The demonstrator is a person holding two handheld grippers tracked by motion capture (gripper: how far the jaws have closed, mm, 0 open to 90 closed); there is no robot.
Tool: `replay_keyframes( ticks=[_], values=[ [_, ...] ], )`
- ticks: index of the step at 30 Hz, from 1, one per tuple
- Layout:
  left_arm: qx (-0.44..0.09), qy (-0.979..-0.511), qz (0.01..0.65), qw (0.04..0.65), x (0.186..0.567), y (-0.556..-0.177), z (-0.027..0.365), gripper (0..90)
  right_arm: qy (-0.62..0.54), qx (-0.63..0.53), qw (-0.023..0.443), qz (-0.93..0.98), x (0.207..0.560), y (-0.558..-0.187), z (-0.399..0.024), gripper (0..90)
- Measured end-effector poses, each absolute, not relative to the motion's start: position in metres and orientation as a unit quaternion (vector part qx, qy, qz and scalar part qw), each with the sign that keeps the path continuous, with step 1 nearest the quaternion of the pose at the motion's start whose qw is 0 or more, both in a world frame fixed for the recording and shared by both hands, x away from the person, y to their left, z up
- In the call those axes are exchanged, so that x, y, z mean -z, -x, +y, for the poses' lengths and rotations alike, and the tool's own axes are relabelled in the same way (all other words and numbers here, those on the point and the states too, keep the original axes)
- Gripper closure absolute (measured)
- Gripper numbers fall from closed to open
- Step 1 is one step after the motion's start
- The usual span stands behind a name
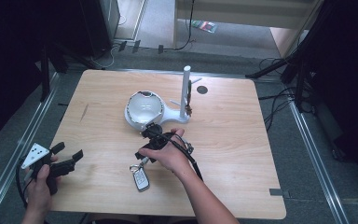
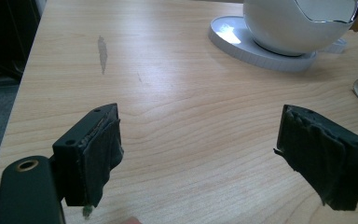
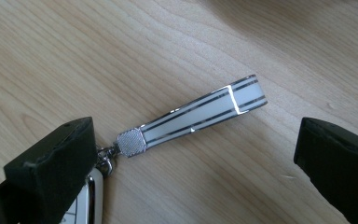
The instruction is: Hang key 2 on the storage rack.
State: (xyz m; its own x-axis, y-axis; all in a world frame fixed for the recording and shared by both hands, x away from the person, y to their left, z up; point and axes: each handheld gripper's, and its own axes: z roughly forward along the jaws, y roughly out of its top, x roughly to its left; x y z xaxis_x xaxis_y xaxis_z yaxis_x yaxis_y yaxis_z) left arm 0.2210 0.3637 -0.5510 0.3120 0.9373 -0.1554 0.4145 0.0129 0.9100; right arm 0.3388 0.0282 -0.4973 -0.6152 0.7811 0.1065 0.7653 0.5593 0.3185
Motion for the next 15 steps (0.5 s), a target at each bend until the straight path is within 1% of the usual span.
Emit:
replay_keyframes(
  ticks=[4,9,13,15],
  values=[
    [-0.266,-0.649,0.522,0.485,0.551,-0.221,0.364,14.5,-0.451,-0.162,0.024,0.877,0.501,-0.339,0.034,0.7],
    [-0.265,-0.649,0.522,0.486,0.551,-0.222,0.364,14.5,-0.459,-0.148,0.028,0.876,0.507,-0.338,0.040,3.9],
    [-0.264,-0.649,0.522,0.486,0.551,-0.222,0.365,14.5,-0.461,-0.146,0.031,0.875,0.511,-0.338,0.044,8.5],
    [-0.263,-0.650,0.521,0.486,0.551,-0.222,0.365,14.5,-0.470,-0.143,0.034,0.870,0.511,-0.338,0.045,12.3]
  ],
)
